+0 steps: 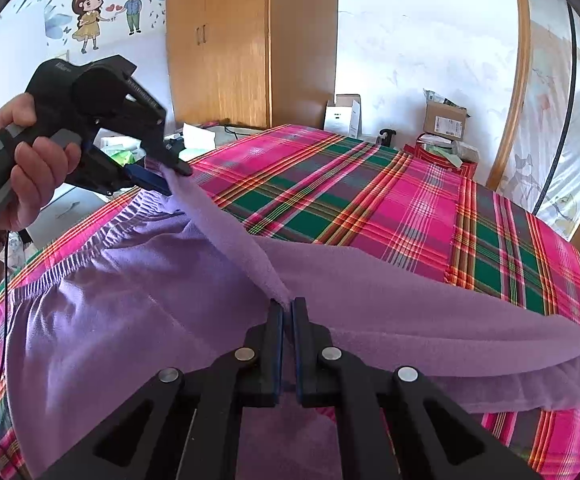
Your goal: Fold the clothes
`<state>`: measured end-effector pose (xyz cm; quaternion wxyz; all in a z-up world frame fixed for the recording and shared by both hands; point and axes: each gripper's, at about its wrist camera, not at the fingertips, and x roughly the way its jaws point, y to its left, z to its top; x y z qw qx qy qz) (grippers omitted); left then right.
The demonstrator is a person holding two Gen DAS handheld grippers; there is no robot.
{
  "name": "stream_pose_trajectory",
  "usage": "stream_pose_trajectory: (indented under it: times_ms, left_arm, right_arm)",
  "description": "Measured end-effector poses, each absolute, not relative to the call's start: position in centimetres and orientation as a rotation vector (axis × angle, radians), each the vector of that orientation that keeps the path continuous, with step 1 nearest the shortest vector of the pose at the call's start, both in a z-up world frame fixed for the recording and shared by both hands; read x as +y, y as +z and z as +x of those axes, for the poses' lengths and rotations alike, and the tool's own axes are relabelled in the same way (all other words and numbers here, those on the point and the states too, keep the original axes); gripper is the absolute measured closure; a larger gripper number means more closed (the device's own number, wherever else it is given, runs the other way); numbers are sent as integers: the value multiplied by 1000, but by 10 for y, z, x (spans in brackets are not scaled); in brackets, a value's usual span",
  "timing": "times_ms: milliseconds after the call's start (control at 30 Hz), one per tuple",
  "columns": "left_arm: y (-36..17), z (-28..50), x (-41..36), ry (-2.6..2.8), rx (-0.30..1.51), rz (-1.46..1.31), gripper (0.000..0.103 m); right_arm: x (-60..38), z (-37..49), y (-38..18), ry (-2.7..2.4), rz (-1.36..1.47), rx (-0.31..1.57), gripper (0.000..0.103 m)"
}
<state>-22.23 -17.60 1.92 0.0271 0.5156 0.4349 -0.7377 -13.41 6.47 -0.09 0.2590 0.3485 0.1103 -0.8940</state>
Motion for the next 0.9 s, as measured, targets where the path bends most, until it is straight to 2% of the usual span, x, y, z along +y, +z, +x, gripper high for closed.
stream_pose_trajectory:
  times_ms: [67, 167, 900]
  left_arm:
    - [20, -217, -179, -2294, 1326, 1580, 89]
    - [20, -207, -182, -2318, 1358, 1554, 95]
    - [59, -120, -202, -2511, 1411, 1398, 96]
  right_arm:
    - [65, -131, 0, -2434, 947, 290, 98]
    - [67, -125, 2, -2453, 940, 279, 98]
    - [57, -41, 58, -2569, 737, 344, 99]
